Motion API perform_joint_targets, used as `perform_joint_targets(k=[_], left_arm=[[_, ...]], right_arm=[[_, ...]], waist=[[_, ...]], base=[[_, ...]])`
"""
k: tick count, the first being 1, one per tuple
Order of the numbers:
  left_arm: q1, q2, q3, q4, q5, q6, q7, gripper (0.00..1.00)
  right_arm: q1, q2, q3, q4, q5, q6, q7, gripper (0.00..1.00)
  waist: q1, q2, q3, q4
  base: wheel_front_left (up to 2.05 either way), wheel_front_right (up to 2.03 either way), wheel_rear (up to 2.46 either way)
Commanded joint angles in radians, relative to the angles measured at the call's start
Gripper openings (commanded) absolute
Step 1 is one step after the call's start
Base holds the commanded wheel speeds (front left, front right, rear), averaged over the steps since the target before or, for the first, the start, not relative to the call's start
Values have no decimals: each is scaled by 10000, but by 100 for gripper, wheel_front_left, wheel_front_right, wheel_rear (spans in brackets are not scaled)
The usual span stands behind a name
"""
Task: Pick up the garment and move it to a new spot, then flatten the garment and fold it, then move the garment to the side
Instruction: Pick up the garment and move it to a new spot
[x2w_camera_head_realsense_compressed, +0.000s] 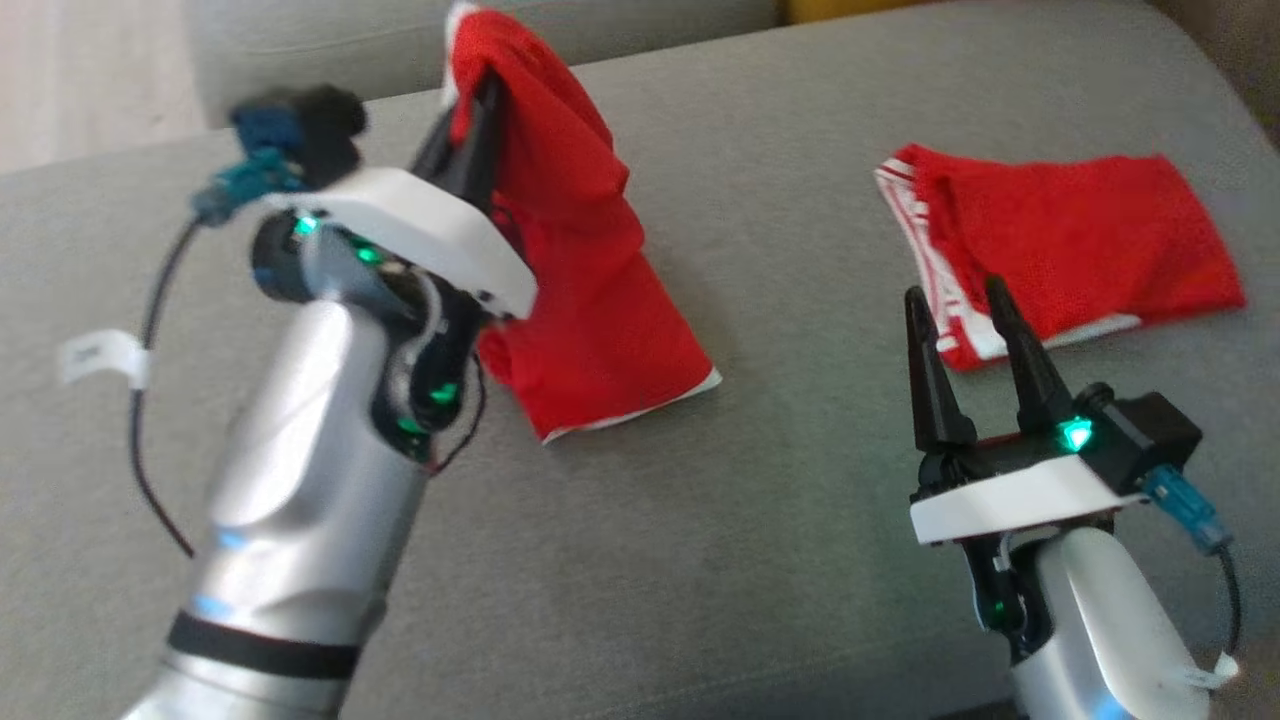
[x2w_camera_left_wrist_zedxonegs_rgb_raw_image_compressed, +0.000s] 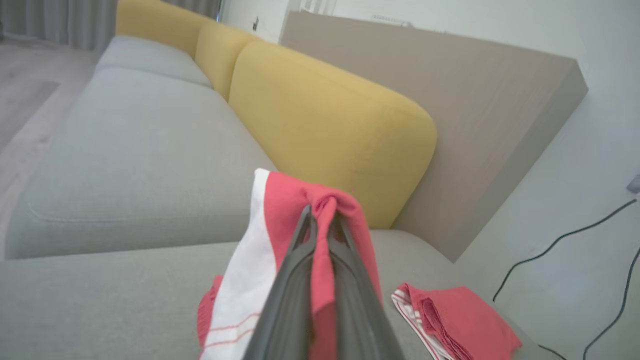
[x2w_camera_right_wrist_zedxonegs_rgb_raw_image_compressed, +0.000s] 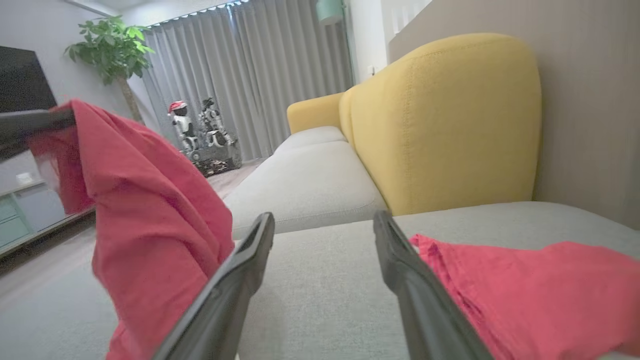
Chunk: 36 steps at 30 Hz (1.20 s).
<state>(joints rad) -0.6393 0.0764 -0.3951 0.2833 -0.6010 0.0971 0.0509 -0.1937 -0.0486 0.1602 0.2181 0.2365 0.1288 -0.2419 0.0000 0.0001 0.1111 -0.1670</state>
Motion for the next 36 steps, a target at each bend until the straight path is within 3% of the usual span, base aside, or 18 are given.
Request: perform_joint_targets(k=[1,6,7,8,9,17,22,29,36], left_arm=[[-557,101,244,-129,-4,54,-140,0],[-965,-180,-264,1189,-151,150,-544,0],[-1049,-210,-332,1430,-256,194,-667,32],[-1134,-231,-423,1662,-365,249,-783,82],[-1225,-244,-558,1890,-471,275,-873,100],[-1823,-259,-2498,2298,-2181,252,-1574,100],[-2131,-177,-2562,2814,-2220,333,-2165,100],[-1828,872,-2124,3077,-2019,264,-2760,100],[-170,2185,-1790,2358,-1644,169,-3074,100]], right_arm=[[-455,-16,262,-265,73,19,-139,100],[-522,-16,434,-181,290,19,-175,100],[-528,-16,475,-165,317,19,-180,100],[-532,-16,510,-150,340,19,-184,100],[-535,-16,544,-133,358,19,-187,100],[-561,-16,526,-156,425,19,-196,100],[-535,-16,403,-174,366,19,-197,100],[-385,-16,172,-125,181,19,-198,100],[-33,-16,-92,-36,-149,19,-198,100]], waist=[[0,-1,157,-497],[0,-1,317,-1109],[0,-1,344,-1195],[0,-1,370,-1272],[0,-1,389,-1339],[0,-1,448,-1328],[0,-1,370,-877],[0,-1,65,-148],[0,-1,-311,801]], base=[[0,0,0],[0,0,0],[0,0,0],[0,0,0],[0,0,0],[0,0,0],[0,0,0],[0,0,0],[0,0,0]])
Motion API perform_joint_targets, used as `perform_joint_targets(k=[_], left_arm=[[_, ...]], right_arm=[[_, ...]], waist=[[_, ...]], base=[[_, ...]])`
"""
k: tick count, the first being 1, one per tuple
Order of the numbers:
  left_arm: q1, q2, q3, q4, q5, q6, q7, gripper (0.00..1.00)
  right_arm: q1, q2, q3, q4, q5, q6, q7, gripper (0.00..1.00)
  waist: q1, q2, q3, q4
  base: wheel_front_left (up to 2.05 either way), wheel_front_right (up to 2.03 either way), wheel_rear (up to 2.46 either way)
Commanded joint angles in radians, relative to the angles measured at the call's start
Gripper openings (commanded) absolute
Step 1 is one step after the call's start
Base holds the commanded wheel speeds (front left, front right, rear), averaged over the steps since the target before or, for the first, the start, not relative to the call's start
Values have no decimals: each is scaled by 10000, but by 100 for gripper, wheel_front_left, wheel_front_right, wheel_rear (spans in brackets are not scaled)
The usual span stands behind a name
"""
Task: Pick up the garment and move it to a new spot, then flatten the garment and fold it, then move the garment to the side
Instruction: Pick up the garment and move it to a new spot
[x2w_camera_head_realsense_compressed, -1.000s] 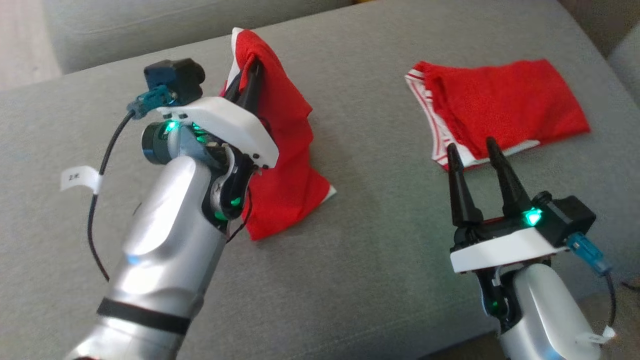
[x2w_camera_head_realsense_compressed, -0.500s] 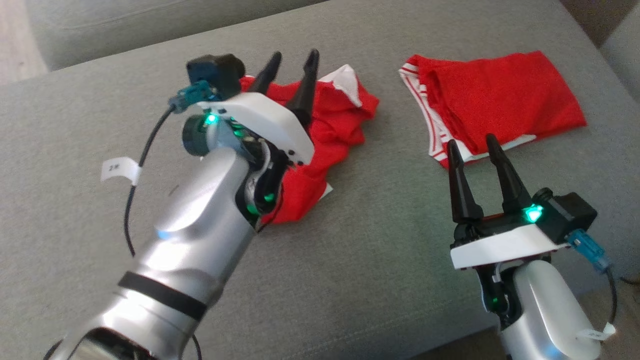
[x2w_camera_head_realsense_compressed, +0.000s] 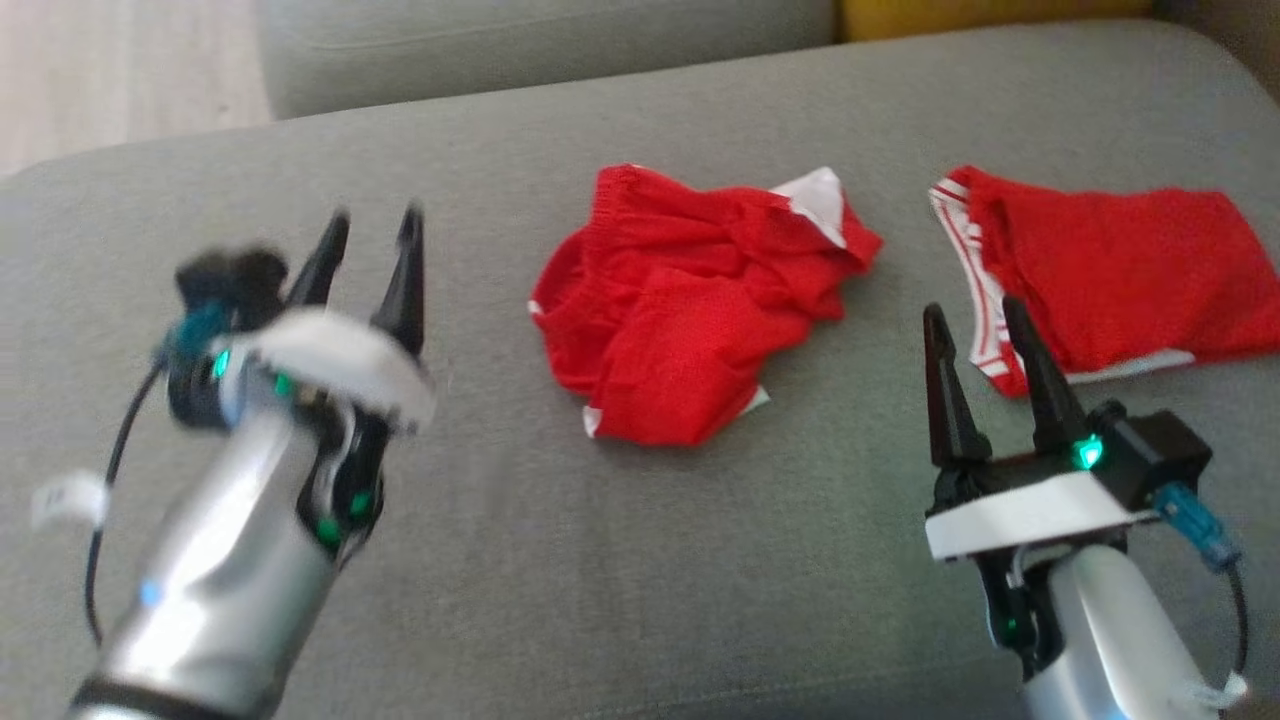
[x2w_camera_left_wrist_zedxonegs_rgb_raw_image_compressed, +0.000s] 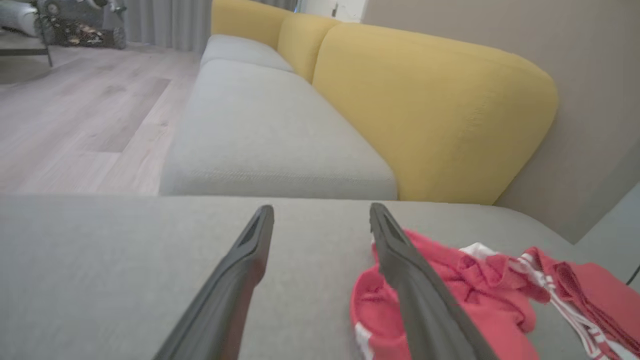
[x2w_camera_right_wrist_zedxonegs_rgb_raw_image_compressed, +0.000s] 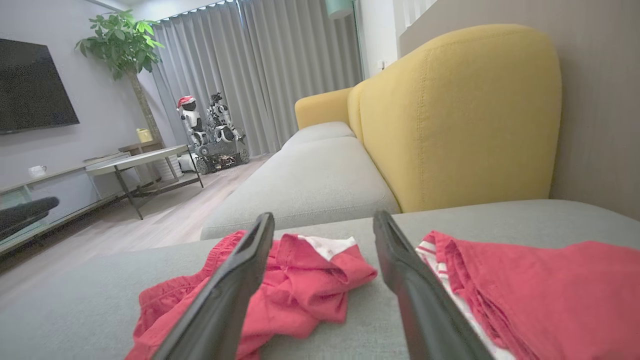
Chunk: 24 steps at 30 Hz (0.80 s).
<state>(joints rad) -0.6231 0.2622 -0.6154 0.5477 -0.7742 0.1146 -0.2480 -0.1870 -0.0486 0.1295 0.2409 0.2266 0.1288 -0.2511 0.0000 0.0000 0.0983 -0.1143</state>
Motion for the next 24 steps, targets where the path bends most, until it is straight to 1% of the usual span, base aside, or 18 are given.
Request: perform_joint_targets(k=[1,2,5,7,10,15,24], left_arm=[[16,458,489,-484,127,8,-102,100],[737,665,731,-926,185,103,-124,100],[1815,752,1377,-1863,517,324,-132,100],[2554,619,1864,-2452,744,417,-133,100],[3419,344,2382,-3084,1237,397,-135,100],[4120,-205,3025,-3486,1804,143,-136,100],[4292,-857,3614,-3342,2520,-405,-136,100]], right_arm=[[-39,-16,215,-256,-73,19,-106,100],[87,-16,246,-253,-102,19,-92,100],[256,-16,265,-263,-152,19,-61,100],[347,-16,269,-292,-162,19,-30,100],[418,-16,292,-365,-182,19,47,100],[397,-16,323,-467,-243,19,188,100],[200,-16,691,-514,-329,19,431,100]], waist=[[0,0,-228,383],[0,0,-293,576],[0,0,-380,854],[0,0,-421,1015],[0,0,-436,1211],[0,0,-417,1392],[0,0,-212,1584]], base=[[0,0,0],[0,0,0],[0,0,0],[0,0,0],[0,0,0],[0,0,0],[0,0,0]])
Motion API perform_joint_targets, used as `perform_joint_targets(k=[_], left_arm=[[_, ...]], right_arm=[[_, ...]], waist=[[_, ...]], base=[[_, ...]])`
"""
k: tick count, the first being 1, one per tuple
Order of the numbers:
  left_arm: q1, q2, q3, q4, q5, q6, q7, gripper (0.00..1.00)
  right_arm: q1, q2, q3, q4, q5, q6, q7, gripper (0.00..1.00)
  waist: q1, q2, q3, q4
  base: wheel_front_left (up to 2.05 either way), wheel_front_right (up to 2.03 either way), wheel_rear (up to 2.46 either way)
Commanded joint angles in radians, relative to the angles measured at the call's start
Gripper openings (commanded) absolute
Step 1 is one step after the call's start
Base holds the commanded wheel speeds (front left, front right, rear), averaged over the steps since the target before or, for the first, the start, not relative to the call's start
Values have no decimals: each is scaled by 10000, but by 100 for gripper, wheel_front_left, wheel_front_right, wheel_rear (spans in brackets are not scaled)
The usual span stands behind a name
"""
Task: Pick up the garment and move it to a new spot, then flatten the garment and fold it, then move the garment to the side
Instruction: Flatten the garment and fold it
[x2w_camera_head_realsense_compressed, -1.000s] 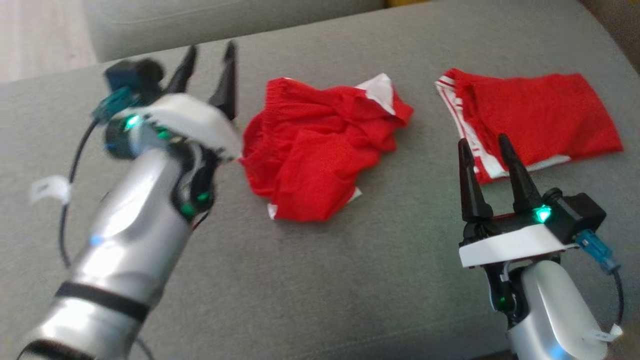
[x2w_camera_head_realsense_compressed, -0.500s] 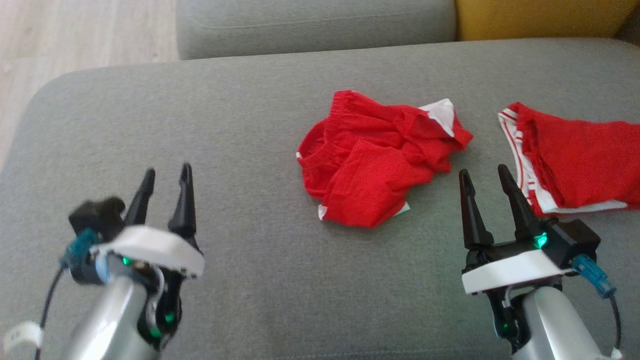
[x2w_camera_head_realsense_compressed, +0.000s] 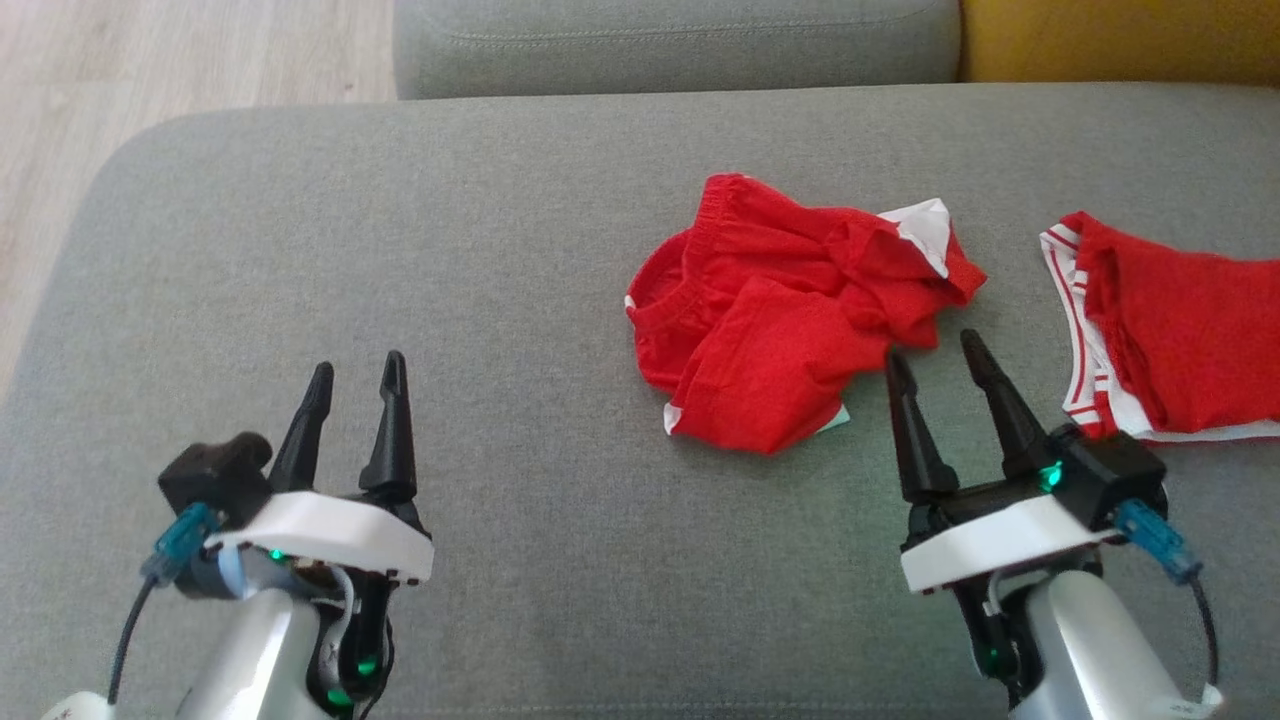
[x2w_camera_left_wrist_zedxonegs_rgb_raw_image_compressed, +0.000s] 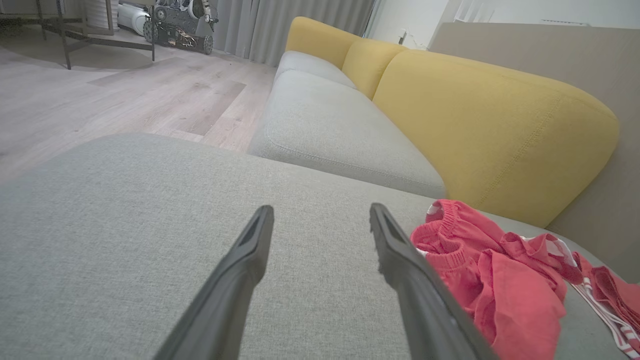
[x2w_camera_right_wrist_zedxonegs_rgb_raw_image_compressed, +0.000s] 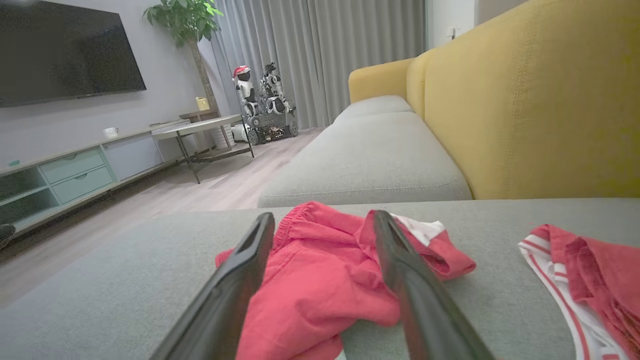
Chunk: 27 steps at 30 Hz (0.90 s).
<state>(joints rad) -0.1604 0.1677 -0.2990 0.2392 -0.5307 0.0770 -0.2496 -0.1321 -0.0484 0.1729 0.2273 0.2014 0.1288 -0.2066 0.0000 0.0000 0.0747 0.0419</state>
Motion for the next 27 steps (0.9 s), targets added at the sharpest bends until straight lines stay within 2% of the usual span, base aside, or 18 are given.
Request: perform_joint_targets(k=[1,11,19,27], left_arm=[[-340,28,498,-219,145,-91,-121,100],[-540,-465,739,215,573,-601,-121,100],[-743,-781,912,576,813,-960,-122,100],[-934,-998,1094,791,1001,-1207,-122,100]], right_arm=[[-414,-18,271,-370,-113,19,27,100],[-1466,-18,504,249,-593,19,1386,100],[-2277,-18,1141,1290,-541,19,2659,100],[-2698,-18,1010,2266,-786,19,2920,100]], waist=[[0,0,52,55],[0,0,383,520],[0,0,797,1035],[0,0,1022,1371]], base=[[0,0,0],[0,0,0],[0,0,0],[0,0,0]])
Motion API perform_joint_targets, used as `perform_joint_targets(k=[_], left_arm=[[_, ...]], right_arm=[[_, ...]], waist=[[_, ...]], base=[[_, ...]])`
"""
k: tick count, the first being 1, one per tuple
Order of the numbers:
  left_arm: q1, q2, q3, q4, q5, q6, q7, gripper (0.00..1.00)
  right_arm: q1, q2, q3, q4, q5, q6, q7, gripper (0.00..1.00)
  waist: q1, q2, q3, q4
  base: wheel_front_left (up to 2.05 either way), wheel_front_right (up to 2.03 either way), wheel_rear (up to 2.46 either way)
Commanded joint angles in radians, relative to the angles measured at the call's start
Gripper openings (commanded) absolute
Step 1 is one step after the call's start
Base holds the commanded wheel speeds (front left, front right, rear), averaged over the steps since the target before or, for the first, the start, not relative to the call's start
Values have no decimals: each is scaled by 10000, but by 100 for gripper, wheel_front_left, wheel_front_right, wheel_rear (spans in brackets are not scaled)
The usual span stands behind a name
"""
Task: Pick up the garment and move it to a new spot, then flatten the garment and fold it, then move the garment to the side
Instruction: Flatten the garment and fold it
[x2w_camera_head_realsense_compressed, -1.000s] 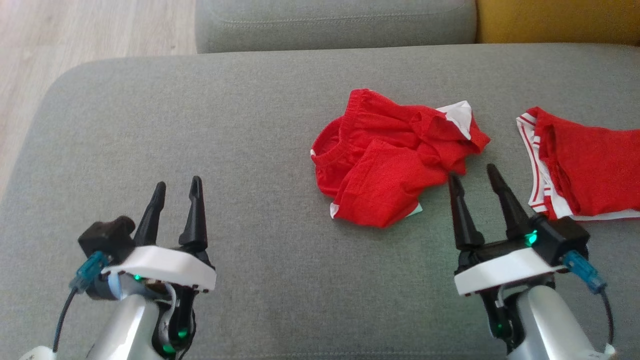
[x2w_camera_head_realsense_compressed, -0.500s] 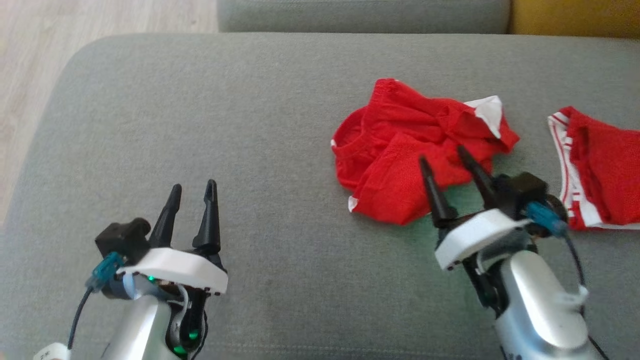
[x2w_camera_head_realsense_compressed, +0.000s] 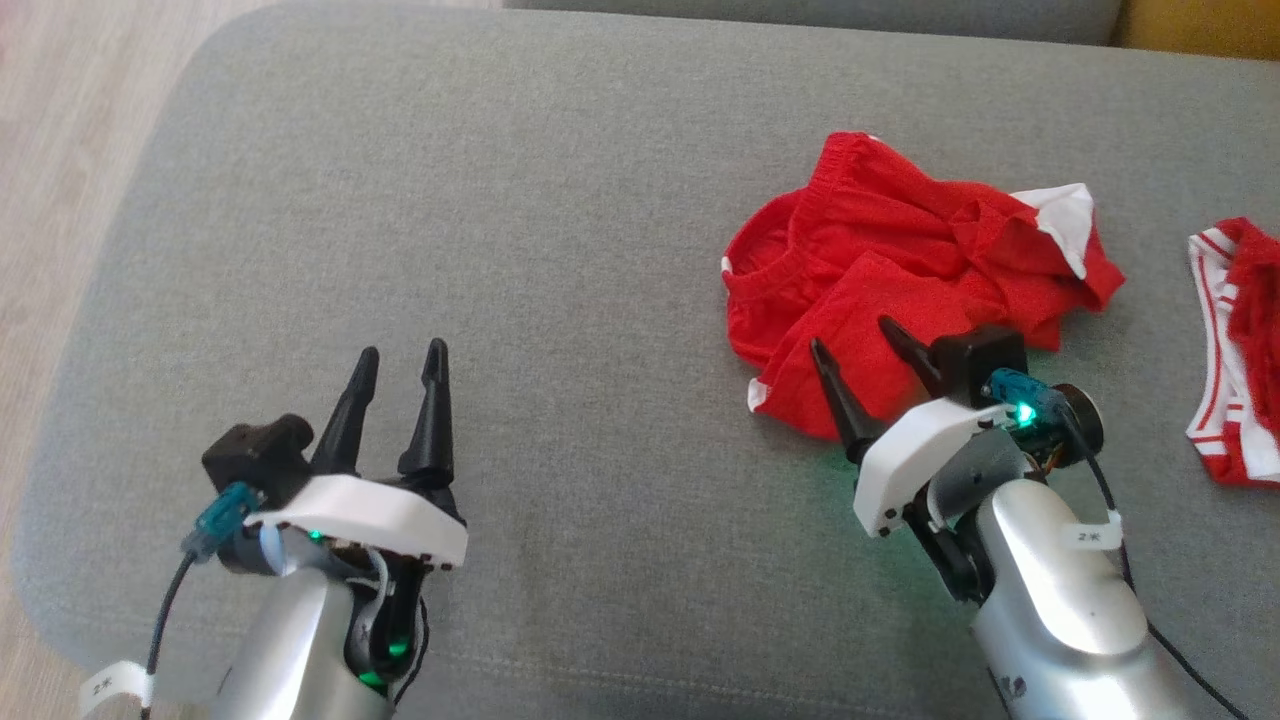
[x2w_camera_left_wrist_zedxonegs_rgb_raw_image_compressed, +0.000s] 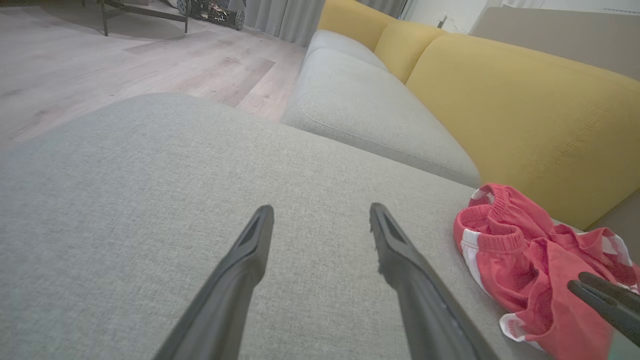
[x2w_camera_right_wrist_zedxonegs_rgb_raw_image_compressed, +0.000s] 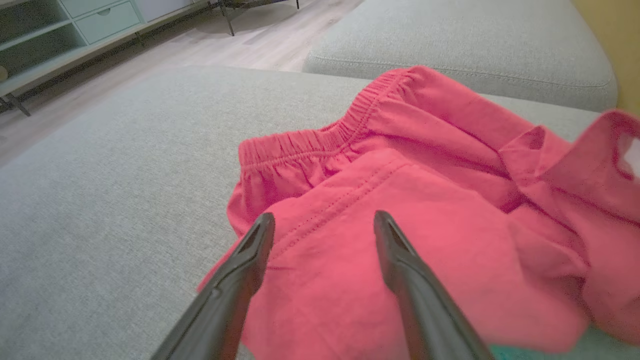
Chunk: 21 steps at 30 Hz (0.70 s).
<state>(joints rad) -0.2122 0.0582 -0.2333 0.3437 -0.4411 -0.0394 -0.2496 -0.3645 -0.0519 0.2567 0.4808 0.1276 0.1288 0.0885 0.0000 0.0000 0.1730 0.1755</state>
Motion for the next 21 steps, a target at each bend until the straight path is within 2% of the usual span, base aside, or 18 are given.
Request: perform_joint_targets(k=[1,14,15,16,21], left_arm=[[-428,78,458,-237,126,-67,-122,100],[-591,-62,506,-44,245,-276,-122,100],[-608,-65,502,-24,244,-288,-122,100],[-623,-68,501,-4,243,-298,-122,100],[-617,-75,529,74,216,-321,-122,100]], right_arm=[[-415,17,159,-183,-68,19,-49,100],[-869,17,328,836,-92,19,-283,100],[-893,17,335,911,-94,19,-289,46],[-917,17,346,969,-93,19,-313,0],[-970,17,330,1132,-47,19,-620,0]], waist=[[0,0,63,58],[0,0,334,264],[0,0,341,271],[0,0,345,276],[0,0,288,238]], base=[[0,0,0],[0,0,0],[0,0,0],[0,0,0],[0,0,0]])
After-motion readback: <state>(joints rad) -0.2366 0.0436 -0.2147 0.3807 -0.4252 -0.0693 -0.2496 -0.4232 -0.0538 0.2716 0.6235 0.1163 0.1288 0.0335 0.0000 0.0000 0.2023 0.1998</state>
